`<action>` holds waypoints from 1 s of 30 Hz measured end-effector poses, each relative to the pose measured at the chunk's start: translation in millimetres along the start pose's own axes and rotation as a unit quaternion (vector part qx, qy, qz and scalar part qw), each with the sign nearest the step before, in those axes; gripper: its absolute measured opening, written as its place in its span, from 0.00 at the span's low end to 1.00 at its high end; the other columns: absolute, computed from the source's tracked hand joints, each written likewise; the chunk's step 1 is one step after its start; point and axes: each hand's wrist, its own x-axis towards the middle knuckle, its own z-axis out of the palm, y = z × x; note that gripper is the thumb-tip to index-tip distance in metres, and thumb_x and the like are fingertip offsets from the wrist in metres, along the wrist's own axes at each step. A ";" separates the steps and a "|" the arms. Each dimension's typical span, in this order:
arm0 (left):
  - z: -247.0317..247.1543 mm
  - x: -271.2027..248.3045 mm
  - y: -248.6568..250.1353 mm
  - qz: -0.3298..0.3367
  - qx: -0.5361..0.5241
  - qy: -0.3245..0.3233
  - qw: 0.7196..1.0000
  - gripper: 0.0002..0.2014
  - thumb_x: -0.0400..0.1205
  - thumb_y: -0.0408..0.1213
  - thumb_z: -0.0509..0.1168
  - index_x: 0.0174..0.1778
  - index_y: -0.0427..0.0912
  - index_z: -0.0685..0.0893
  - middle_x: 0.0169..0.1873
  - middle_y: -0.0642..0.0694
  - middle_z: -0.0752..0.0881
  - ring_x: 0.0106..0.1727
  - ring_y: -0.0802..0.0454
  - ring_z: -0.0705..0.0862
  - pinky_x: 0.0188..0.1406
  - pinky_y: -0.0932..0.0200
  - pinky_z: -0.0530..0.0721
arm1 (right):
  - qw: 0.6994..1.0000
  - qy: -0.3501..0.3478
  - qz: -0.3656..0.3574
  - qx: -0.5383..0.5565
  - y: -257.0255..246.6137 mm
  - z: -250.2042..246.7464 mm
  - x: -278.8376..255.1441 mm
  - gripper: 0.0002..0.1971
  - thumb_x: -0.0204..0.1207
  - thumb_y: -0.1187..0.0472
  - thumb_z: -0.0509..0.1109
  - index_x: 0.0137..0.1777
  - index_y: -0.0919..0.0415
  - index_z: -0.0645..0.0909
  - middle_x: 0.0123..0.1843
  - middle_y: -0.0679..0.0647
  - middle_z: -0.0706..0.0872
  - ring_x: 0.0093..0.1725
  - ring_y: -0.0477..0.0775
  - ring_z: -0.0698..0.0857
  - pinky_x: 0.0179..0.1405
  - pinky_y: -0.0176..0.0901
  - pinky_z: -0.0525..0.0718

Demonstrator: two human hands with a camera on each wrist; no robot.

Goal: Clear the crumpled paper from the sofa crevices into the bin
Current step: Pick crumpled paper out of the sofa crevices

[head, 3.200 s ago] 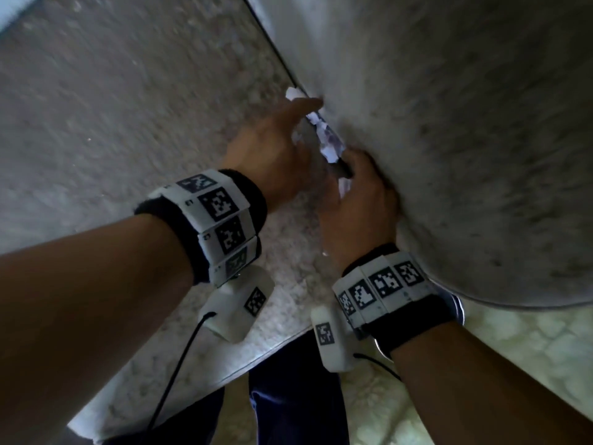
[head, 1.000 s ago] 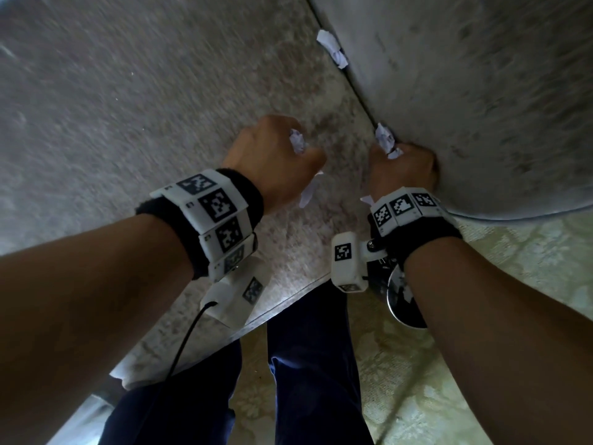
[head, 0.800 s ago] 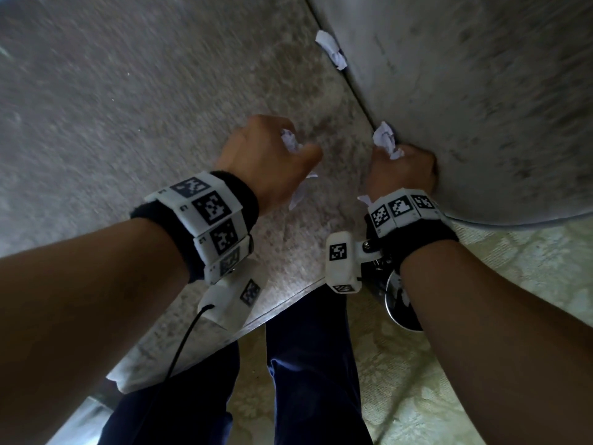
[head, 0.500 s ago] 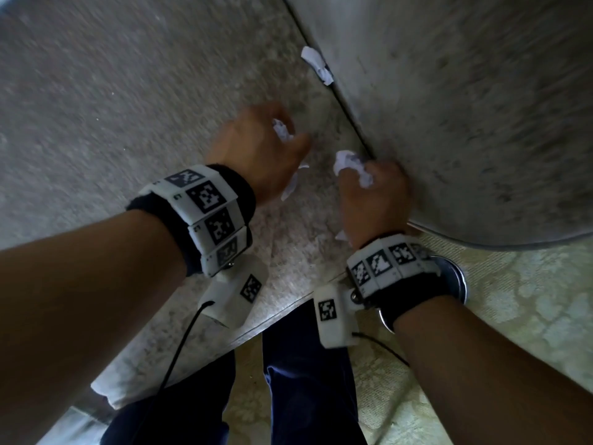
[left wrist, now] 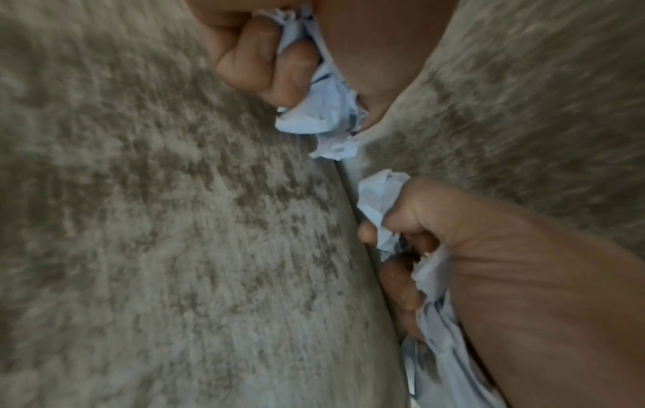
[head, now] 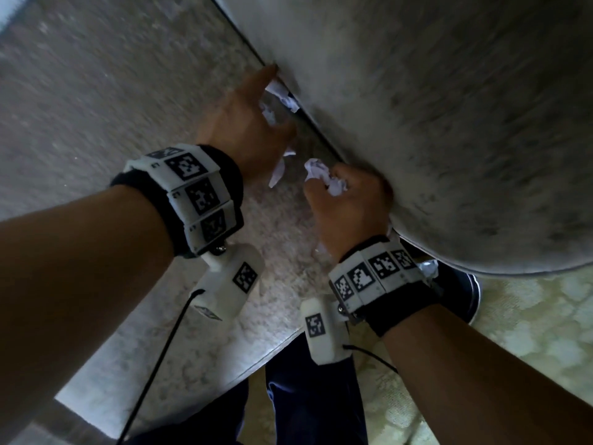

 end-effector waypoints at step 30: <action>-73.9 -92.3 -135.9 -0.035 -0.060 -0.022 0.997 0.20 0.78 0.48 0.70 0.20 0.44 0.83 0.19 0.49 0.85 0.24 0.55 0.82 0.29 0.59 0.79 | 0.997 0.007 -0.074 0.020 -50.9 73.1 -75.2 0.23 0.75 0.65 0.73 0.22 0.57 0.68 0.17 0.46 0.69 0.22 0.38 0.73 0.24 0.25 0.65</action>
